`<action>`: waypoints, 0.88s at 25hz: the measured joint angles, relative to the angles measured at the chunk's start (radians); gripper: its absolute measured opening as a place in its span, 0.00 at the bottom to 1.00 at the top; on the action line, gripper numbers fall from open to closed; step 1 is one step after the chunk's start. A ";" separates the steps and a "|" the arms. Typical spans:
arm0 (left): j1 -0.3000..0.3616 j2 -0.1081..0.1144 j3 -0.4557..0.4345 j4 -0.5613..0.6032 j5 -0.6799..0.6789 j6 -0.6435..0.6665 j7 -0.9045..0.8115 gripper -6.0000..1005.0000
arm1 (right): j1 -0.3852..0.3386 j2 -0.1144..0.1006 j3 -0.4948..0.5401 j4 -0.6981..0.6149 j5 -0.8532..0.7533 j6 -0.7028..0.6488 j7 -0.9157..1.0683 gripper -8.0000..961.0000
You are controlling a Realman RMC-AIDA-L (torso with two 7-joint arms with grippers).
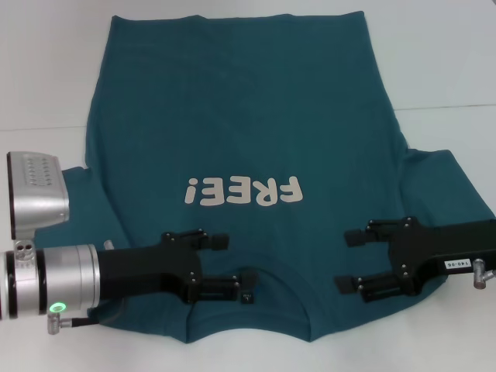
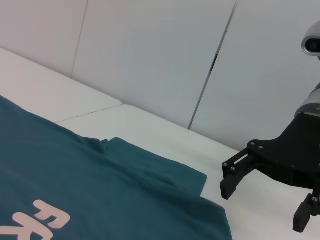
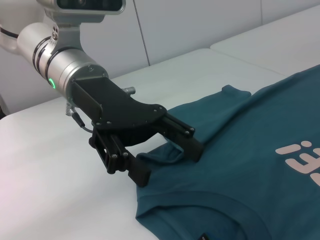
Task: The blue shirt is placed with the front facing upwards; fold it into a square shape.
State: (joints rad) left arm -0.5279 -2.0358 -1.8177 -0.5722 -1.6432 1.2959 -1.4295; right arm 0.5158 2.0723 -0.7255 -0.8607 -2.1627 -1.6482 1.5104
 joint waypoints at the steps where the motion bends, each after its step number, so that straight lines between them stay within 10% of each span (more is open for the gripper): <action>1: 0.001 0.000 0.000 0.000 0.000 0.000 0.000 0.90 | 0.000 0.000 0.000 0.000 0.000 0.000 0.000 0.96; 11: 0.003 0.000 -0.014 -0.001 0.009 0.001 0.001 0.90 | 0.000 0.000 0.000 -0.009 0.001 0.001 0.005 0.96; 22: 0.137 0.043 -0.358 -0.126 0.034 -0.093 -0.238 0.90 | -0.002 0.000 0.012 -0.009 0.003 -0.004 0.007 0.96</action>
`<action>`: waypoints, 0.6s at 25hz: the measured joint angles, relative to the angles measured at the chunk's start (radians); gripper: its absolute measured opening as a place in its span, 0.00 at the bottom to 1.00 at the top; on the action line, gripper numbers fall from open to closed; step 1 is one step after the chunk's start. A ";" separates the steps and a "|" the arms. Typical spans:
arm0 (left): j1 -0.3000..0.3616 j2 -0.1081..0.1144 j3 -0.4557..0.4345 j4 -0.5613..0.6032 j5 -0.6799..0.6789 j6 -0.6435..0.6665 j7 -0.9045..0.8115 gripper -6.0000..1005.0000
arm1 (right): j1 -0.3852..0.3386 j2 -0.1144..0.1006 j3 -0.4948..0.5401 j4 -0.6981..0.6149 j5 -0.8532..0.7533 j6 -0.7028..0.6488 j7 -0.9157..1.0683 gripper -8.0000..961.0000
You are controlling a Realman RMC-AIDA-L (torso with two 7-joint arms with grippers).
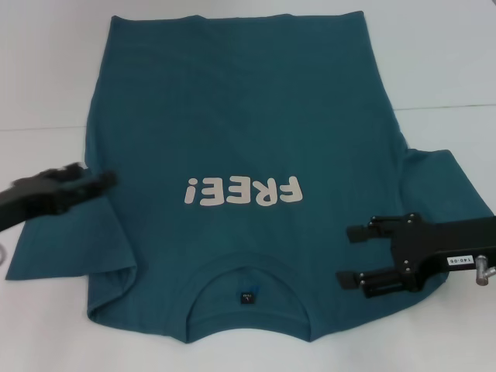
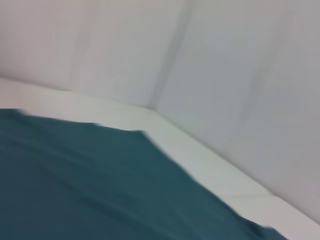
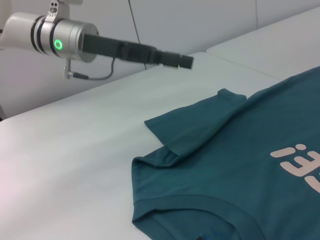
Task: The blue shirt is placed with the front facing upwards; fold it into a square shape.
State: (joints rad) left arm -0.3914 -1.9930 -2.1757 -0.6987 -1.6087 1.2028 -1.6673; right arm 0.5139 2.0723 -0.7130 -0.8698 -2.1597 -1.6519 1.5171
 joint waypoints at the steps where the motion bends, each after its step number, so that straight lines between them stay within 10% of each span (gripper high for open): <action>1: 0.004 0.012 -0.009 -0.011 0.035 -0.016 -0.063 0.90 | 0.000 0.000 0.000 0.000 0.000 0.000 0.000 0.96; 15: -0.093 0.072 -0.145 -0.034 0.589 -0.095 -0.626 0.90 | 0.024 0.005 0.001 0.000 0.002 0.007 -0.005 0.96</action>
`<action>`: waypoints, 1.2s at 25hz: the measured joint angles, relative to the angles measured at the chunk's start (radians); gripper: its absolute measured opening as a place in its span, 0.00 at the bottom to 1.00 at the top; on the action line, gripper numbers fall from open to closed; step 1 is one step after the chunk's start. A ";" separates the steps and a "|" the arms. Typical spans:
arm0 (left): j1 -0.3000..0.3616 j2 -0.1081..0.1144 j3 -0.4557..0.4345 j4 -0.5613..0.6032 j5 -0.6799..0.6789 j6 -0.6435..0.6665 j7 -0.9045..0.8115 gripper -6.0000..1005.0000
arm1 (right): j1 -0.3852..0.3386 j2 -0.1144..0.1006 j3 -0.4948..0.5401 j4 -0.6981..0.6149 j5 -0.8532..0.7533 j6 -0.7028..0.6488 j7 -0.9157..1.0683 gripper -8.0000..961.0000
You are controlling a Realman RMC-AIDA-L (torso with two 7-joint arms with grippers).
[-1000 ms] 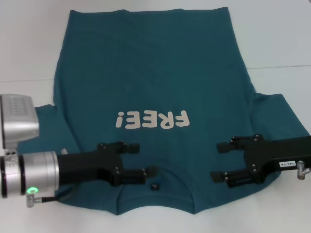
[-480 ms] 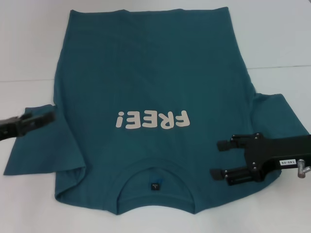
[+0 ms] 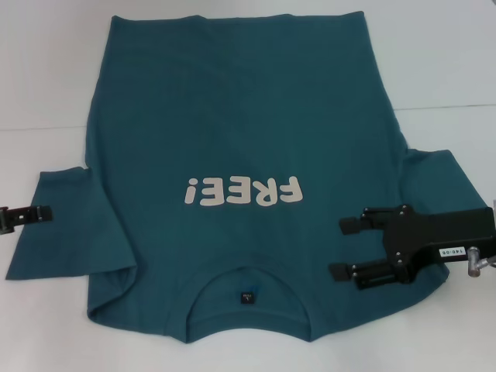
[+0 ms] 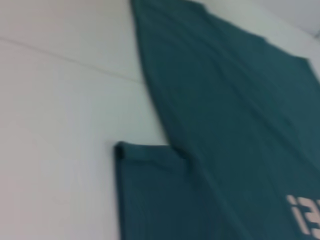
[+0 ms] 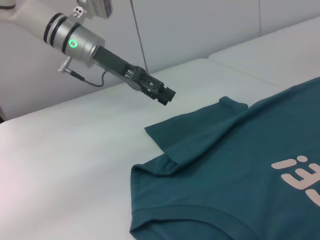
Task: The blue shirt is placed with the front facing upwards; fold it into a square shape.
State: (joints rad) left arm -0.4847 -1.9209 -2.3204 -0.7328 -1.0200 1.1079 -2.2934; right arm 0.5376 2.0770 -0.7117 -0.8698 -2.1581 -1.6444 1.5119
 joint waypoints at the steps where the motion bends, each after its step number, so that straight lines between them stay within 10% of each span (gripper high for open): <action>1: -0.006 0.000 0.000 0.001 0.019 -0.010 -0.014 0.90 | 0.000 0.000 0.000 0.000 0.000 0.001 -0.001 0.96; 30: -0.121 -0.023 0.014 0.150 0.185 -0.227 -0.008 0.90 | 0.027 -0.002 -0.004 0.000 -0.005 0.012 0.016 0.95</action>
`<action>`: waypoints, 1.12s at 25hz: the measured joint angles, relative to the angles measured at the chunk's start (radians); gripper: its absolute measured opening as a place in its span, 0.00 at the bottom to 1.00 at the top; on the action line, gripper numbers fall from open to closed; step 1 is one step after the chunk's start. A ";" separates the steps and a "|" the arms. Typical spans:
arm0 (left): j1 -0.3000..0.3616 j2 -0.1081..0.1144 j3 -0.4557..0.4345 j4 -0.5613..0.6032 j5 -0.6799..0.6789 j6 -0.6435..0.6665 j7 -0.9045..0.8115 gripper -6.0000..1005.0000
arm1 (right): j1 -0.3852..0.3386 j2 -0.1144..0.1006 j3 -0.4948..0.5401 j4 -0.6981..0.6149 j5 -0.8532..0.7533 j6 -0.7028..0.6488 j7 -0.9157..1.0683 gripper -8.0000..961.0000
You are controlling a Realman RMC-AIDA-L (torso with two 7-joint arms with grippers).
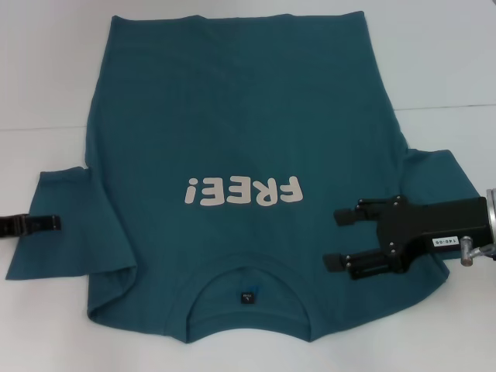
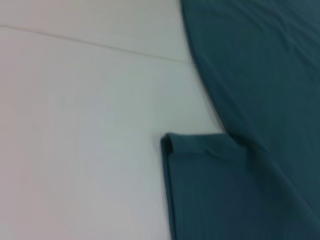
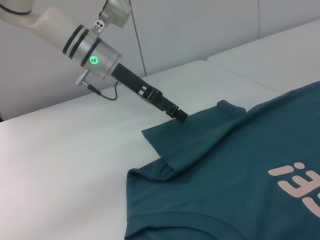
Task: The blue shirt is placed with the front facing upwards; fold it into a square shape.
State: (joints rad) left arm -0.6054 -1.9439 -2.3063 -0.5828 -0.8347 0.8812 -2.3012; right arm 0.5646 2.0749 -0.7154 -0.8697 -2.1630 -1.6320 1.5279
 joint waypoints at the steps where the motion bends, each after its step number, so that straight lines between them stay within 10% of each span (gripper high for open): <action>1: -0.003 -0.002 0.000 0.004 0.004 0.002 0.000 0.90 | 0.000 0.000 0.000 0.000 0.000 0.000 0.000 0.95; 25: -0.021 -0.001 -0.003 0.003 0.036 0.024 0.000 0.84 | 0.000 -0.001 0.002 0.000 0.001 0.010 0.019 0.95; 26: -0.023 -0.003 -0.002 0.004 0.051 0.022 0.000 0.66 | 0.000 -0.001 0.002 0.000 0.001 0.011 0.019 0.95; 28: -0.024 -0.004 -0.002 0.004 0.057 0.020 0.000 0.62 | 0.000 0.000 0.003 0.000 0.001 0.011 0.019 0.95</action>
State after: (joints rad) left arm -0.6289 -1.9477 -2.3087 -0.5785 -0.7774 0.9009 -2.3012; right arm 0.5644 2.0745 -0.7126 -0.8697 -2.1622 -1.6212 1.5473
